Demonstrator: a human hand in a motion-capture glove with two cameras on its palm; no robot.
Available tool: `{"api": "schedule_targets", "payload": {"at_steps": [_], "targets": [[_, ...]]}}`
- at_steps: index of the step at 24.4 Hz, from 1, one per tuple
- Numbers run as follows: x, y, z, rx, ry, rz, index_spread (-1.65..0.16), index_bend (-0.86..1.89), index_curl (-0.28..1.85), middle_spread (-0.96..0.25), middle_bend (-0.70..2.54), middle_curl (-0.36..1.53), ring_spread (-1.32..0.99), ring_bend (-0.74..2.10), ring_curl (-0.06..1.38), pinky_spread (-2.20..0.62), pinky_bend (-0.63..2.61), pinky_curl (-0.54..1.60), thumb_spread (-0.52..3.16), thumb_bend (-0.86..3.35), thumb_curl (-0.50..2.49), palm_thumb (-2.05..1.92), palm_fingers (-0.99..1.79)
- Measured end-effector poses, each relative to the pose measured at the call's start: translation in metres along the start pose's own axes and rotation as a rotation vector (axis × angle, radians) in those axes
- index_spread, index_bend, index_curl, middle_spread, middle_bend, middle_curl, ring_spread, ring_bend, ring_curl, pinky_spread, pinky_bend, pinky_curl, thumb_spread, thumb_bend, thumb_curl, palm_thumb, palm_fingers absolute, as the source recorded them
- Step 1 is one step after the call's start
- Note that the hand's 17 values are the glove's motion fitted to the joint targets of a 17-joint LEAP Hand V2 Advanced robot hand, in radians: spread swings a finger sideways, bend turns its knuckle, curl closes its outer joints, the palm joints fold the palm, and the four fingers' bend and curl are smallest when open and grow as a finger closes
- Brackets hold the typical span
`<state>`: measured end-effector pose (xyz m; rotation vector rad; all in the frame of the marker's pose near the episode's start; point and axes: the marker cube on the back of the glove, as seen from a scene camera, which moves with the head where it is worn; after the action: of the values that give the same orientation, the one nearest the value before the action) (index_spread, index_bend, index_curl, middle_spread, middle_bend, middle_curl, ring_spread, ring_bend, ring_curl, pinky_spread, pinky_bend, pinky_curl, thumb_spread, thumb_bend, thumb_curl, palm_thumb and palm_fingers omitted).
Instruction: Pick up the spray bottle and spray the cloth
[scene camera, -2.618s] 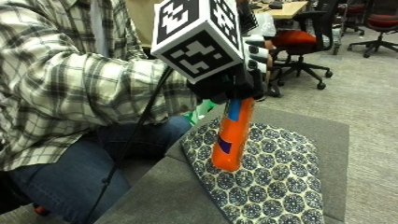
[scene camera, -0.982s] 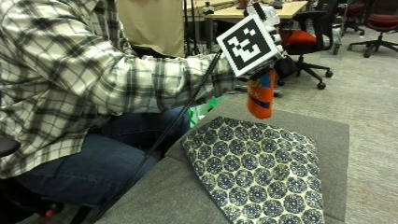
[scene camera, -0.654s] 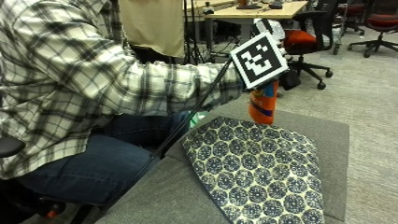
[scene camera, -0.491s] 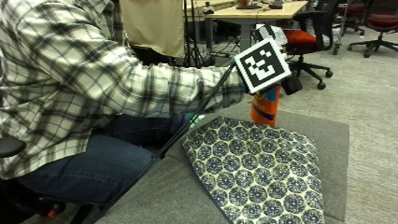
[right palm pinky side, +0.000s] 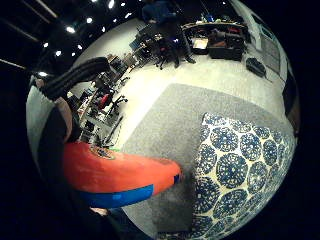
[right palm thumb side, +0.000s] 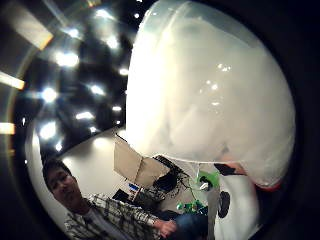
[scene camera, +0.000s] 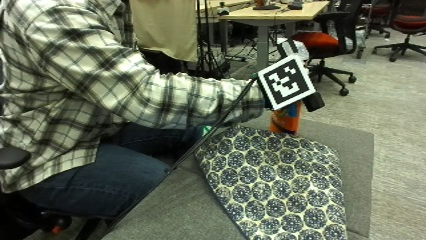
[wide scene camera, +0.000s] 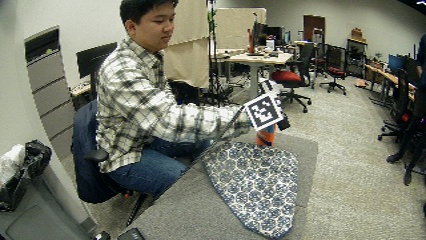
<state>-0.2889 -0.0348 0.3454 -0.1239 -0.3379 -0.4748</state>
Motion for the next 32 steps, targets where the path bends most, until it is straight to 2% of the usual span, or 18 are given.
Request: {"api": "schedule_targets", "payload": {"at_steps": [6,24,28,32], "targets": [[-0.004,0.022,0.007,-0.045,-0.019,-0.004,-0.23,0.19,0.69,-0.09,0.56,0.55,-0.16,0.54,0.5,-0.15,0.5,0.44,0.37,-0.03,0.82,1.03,1.26],[-0.002,0.027,0.006,-0.062,0.004,0.013,-0.25,0.13,0.62,-0.11,0.52,0.55,-0.17,0.57,0.51,-0.13,0.59,0.46,0.46,-0.04,0.78,1.01,1.17],[-0.002,0.025,0.004,-0.052,0.02,0.019,-0.26,0.13,0.6,-0.12,0.5,0.55,-0.17,0.56,0.5,-0.11,0.57,0.45,0.49,-0.04,0.76,1.0,1.12],[0.0,0.029,0.0,-0.096,0.062,0.023,-0.26,0.16,0.6,-0.12,0.44,0.53,-0.16,0.52,0.49,-0.04,0.47,0.43,0.54,-0.05,0.74,0.97,0.95]]}}
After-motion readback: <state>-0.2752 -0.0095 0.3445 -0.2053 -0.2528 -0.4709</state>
